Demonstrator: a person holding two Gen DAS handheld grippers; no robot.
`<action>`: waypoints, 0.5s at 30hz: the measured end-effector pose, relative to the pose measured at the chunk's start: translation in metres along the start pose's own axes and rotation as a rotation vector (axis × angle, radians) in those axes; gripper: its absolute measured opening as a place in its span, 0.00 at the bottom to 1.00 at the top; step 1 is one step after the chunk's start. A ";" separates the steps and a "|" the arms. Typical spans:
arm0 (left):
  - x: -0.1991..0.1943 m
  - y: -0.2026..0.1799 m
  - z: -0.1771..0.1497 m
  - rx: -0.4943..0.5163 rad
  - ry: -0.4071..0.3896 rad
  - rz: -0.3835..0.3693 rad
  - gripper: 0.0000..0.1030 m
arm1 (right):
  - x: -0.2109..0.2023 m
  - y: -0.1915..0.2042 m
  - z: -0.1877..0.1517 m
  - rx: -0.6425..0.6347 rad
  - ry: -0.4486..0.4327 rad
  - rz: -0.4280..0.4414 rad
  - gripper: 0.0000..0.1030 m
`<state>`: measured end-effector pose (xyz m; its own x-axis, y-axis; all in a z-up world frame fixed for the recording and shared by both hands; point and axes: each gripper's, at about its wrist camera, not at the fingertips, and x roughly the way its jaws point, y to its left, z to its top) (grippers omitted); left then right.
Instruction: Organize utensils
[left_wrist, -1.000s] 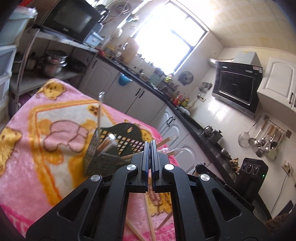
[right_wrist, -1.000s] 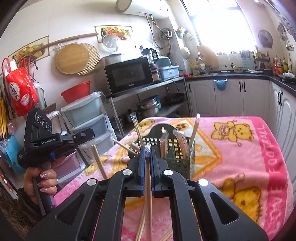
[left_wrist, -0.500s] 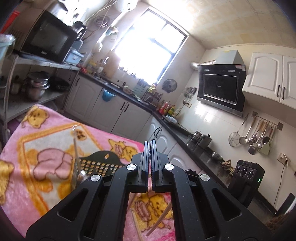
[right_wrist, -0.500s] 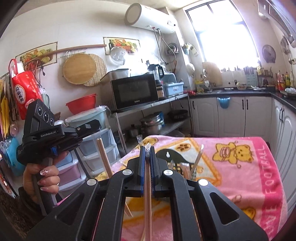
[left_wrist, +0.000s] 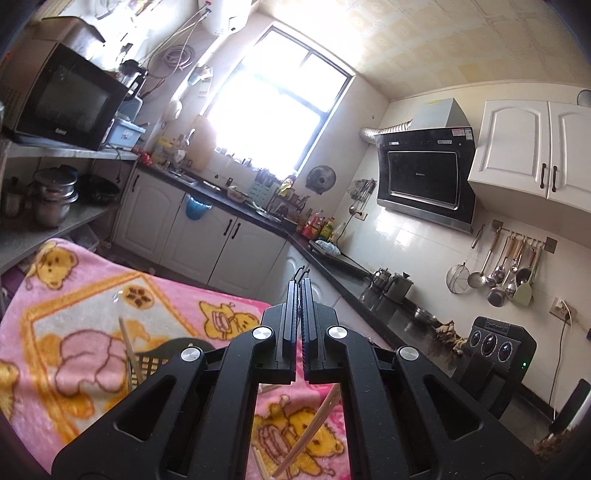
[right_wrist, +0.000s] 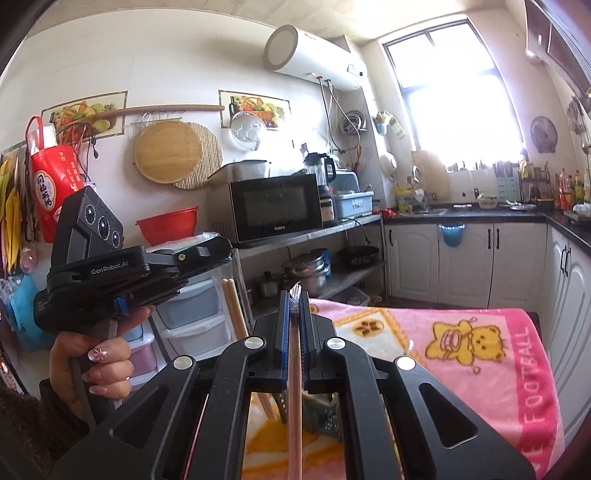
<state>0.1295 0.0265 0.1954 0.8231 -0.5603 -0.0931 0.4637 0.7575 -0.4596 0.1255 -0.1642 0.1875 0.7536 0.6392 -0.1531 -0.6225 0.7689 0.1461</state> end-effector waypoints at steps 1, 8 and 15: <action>0.000 -0.001 0.001 0.002 -0.003 -0.003 0.00 | 0.001 0.000 0.003 -0.003 -0.007 0.001 0.05; 0.005 -0.011 0.024 0.035 -0.046 -0.019 0.00 | 0.008 0.005 0.024 -0.038 -0.060 -0.009 0.05; 0.009 -0.016 0.048 0.071 -0.080 -0.018 0.00 | 0.020 0.005 0.047 -0.064 -0.112 -0.023 0.05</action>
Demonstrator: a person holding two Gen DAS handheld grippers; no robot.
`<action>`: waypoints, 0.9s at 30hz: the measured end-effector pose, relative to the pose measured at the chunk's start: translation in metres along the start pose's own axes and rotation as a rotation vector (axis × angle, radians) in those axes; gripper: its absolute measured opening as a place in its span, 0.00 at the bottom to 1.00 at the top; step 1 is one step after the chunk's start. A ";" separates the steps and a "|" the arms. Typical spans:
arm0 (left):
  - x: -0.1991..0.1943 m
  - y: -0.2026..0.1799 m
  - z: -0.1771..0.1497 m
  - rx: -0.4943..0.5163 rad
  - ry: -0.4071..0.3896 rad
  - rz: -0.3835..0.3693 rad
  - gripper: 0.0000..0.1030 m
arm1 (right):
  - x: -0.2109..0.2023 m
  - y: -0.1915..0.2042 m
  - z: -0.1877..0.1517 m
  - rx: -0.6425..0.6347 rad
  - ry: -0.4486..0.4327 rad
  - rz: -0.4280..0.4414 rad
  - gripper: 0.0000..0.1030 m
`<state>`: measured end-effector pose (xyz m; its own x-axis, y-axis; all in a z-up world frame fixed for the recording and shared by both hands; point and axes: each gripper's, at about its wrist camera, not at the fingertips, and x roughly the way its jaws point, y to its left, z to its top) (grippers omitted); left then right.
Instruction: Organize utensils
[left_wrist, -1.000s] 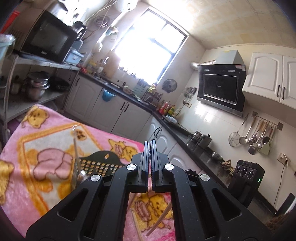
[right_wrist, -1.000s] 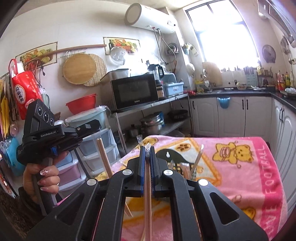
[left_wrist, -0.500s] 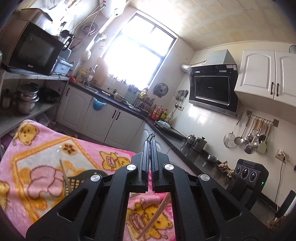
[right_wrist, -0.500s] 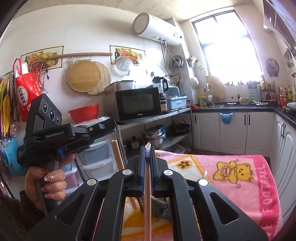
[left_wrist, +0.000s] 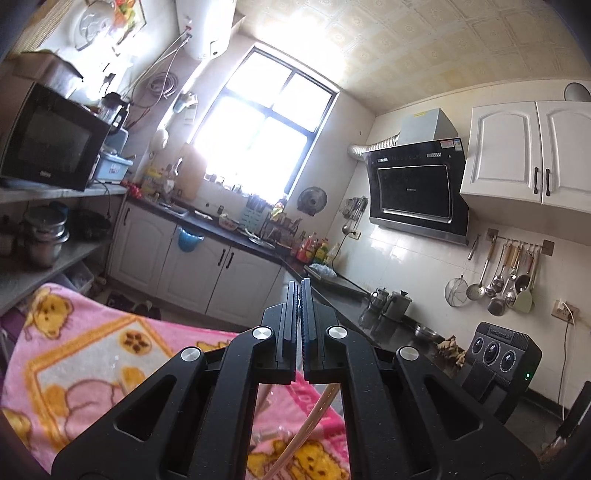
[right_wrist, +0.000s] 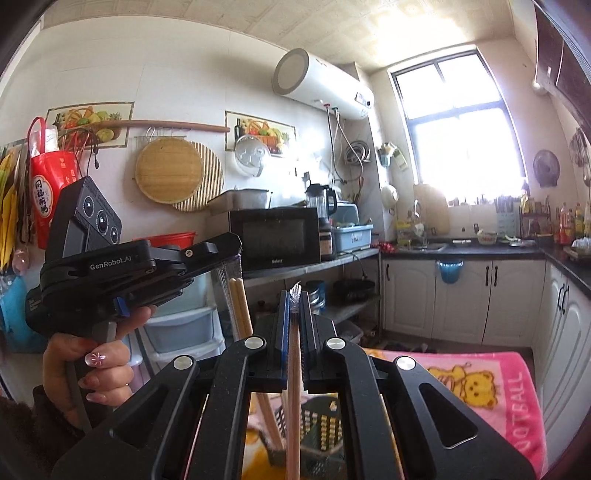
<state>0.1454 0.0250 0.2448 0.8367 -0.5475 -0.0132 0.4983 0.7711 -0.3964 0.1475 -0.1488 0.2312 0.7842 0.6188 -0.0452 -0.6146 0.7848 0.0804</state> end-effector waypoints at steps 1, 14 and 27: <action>0.000 0.001 0.003 0.003 -0.004 0.001 0.00 | 0.003 -0.001 0.003 -0.005 -0.008 -0.003 0.05; 0.019 0.030 0.021 0.001 -0.041 0.112 0.00 | 0.040 -0.021 0.018 -0.039 -0.058 -0.067 0.05; 0.042 0.074 -0.017 -0.058 0.024 0.187 0.00 | 0.067 -0.046 -0.022 0.005 0.024 -0.128 0.05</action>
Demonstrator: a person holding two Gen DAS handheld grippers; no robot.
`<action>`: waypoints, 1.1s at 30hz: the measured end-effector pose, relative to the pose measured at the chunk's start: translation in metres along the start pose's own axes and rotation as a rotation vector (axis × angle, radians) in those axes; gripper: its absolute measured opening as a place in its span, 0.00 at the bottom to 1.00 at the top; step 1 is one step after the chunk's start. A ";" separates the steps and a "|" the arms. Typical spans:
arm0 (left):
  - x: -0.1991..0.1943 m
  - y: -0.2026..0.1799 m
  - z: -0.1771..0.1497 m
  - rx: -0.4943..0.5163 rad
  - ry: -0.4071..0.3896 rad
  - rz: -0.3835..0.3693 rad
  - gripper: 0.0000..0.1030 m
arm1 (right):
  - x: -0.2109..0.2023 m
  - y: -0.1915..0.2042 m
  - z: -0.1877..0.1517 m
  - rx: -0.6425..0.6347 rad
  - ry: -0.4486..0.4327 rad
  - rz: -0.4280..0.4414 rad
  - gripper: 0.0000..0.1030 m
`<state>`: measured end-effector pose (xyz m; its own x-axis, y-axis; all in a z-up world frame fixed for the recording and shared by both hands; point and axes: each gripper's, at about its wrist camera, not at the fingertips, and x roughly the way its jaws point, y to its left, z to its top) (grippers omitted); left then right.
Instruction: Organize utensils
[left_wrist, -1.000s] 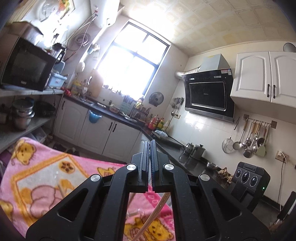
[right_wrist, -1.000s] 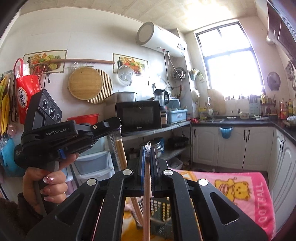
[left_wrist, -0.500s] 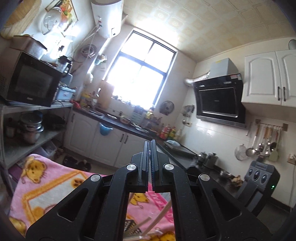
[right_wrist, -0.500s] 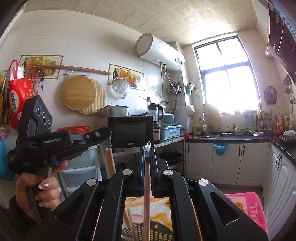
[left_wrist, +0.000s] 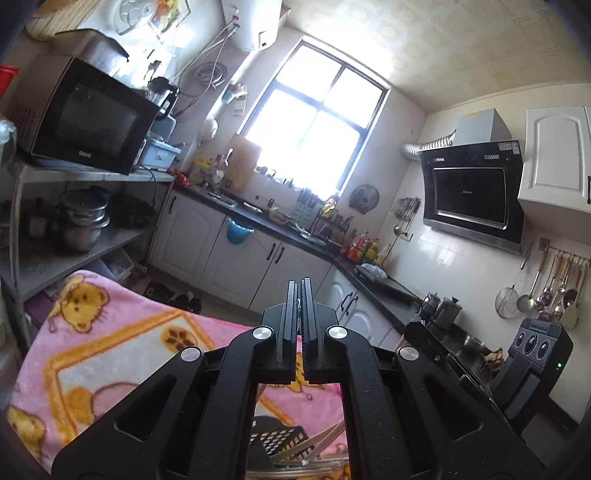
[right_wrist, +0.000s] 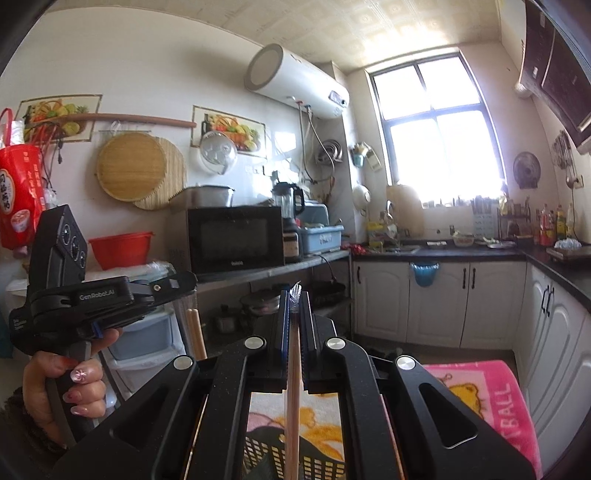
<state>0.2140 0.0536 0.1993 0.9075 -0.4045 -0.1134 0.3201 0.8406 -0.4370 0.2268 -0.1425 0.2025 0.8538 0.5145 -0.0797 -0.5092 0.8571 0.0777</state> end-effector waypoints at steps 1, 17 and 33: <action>0.001 0.000 -0.002 -0.001 0.004 0.000 0.00 | 0.001 -0.002 -0.003 0.003 0.006 -0.003 0.05; 0.020 0.015 -0.041 -0.068 0.060 -0.039 0.00 | 0.014 -0.004 -0.042 0.038 0.077 -0.017 0.05; 0.021 0.026 -0.069 -0.115 0.097 -0.048 0.00 | 0.008 -0.009 -0.068 0.084 0.122 -0.020 0.05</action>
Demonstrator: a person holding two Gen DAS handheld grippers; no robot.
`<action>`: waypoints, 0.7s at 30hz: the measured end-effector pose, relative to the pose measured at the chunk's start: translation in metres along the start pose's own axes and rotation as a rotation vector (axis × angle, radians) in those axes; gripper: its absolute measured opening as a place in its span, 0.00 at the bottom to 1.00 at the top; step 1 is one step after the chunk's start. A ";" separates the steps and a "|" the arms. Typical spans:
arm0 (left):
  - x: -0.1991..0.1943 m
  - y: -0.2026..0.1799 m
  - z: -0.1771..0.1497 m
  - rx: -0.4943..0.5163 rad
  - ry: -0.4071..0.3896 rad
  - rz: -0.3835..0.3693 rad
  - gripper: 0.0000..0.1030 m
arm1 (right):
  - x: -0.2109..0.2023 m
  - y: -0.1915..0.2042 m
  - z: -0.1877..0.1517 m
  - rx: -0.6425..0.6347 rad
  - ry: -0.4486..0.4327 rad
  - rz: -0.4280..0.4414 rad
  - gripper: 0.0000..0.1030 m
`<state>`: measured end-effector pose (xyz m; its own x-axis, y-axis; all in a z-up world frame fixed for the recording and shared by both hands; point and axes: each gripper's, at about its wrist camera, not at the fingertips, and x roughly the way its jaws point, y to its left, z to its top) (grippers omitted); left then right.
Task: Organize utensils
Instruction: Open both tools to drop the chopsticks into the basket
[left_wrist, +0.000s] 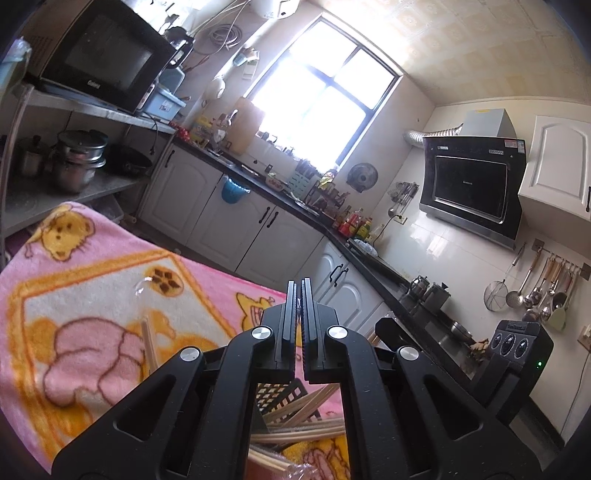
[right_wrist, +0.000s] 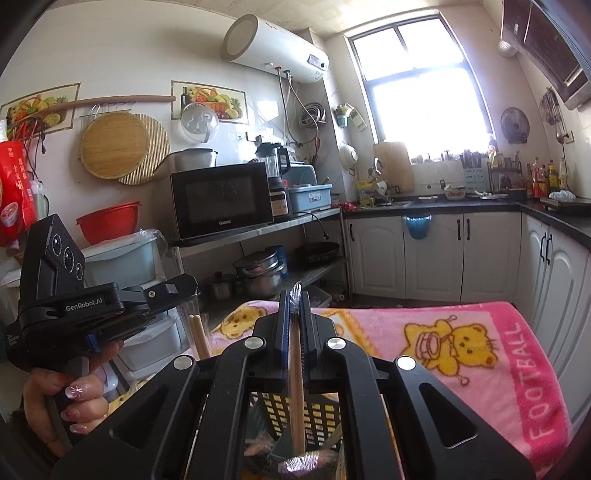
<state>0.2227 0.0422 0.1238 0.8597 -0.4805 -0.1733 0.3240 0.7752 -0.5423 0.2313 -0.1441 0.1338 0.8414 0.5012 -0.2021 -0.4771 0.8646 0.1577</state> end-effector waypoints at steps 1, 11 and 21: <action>-0.001 -0.001 0.000 0.001 0.003 0.002 0.00 | -0.001 -0.001 -0.002 0.002 0.004 -0.004 0.05; -0.007 0.004 -0.010 -0.013 0.030 0.043 0.01 | -0.012 -0.007 -0.011 0.035 0.043 -0.010 0.06; -0.023 0.005 -0.017 -0.016 0.036 0.082 0.15 | -0.019 -0.016 -0.020 0.069 0.085 -0.025 0.16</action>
<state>0.1976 0.0501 0.1114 0.8684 -0.4302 -0.2468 0.2463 0.8060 -0.5383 0.2177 -0.1666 0.1157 0.8271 0.4829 -0.2875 -0.4347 0.8739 0.2174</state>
